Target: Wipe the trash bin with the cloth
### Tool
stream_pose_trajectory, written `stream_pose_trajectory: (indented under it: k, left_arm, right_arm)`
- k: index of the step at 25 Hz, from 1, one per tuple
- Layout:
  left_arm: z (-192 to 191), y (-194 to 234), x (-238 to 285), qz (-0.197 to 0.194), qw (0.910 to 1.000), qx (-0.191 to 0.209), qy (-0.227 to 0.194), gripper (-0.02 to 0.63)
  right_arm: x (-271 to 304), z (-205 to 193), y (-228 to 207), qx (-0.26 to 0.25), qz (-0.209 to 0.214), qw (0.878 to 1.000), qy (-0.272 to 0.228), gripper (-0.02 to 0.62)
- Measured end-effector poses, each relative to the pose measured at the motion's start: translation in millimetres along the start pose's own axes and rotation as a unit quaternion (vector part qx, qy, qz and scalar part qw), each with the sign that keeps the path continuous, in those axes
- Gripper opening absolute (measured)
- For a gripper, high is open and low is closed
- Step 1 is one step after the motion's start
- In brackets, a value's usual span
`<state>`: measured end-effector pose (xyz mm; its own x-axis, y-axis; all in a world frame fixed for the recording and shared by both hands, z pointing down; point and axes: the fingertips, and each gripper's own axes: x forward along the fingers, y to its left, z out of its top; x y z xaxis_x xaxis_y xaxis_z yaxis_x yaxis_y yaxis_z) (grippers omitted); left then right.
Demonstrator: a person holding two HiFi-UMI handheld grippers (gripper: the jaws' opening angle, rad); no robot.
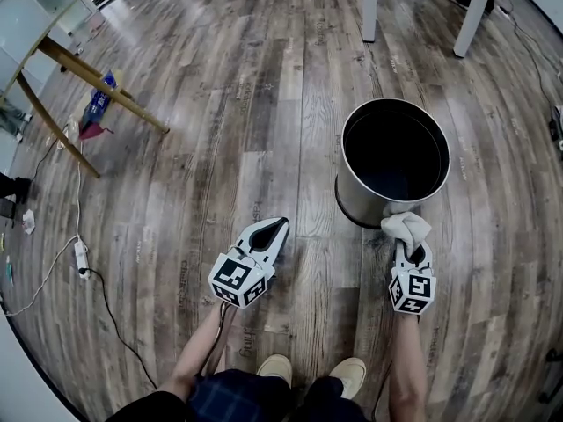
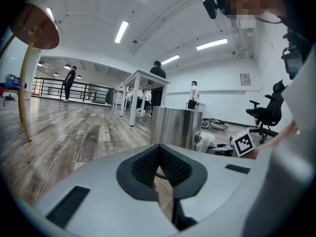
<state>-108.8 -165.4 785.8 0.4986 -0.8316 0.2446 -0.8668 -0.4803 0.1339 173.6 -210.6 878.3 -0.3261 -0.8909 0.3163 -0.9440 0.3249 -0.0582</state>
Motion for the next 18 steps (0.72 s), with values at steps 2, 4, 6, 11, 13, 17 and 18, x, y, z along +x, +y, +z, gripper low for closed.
stream_pose_trajectory:
  k: [2,4,6,11,13,17,18]
  left_arm:
    - [0.7,1.1,-2.3,0.001,1.0,0.002,0.0,-0.003]
    - [1.6,1.6,-3.9,0.002,1.0,0.003,0.0,-0.003]
    - [2.4,1.7,-4.8,0.003,1.0,0.004,0.0,-0.003]
    - [2.1,-1.9,-3.5,0.0,1.0,0.006,0.002,-0.003]
    - [2.3,-1.5,-4.2,0.001,1.0,0.005,0.003,-0.003]
    - [-3.2,-2.6,-2.1,-0.001,0.9999,0.01,0.009,-0.003]
    - [-5.4,-2.7,-1.5,-0.001,0.9999,0.011,0.011,-0.003]
  right_arm:
    - [5.6,-6.6,-24.2,0.021,-0.025,0.999,0.007,0.087]
    - [13.1,-12.4,-43.8,0.036,-0.04,0.998,0.018,0.087]
    - [18.9,-15.1,-53.5,0.035,-0.042,0.998,0.027,0.087]
    - [-3.2,-9.2,-39.3,0.022,-0.018,1.0,0.01,0.087]
    - [-35.4,-6.0,-0.2,0.017,0.019,1.0,-0.009,0.087]
    - [-69.4,-5.7,96.9,-0.022,0.11,0.994,-0.018,0.087]
    - [-65.4,-8.3,117.0,-0.03,0.131,0.991,-0.013,0.087]
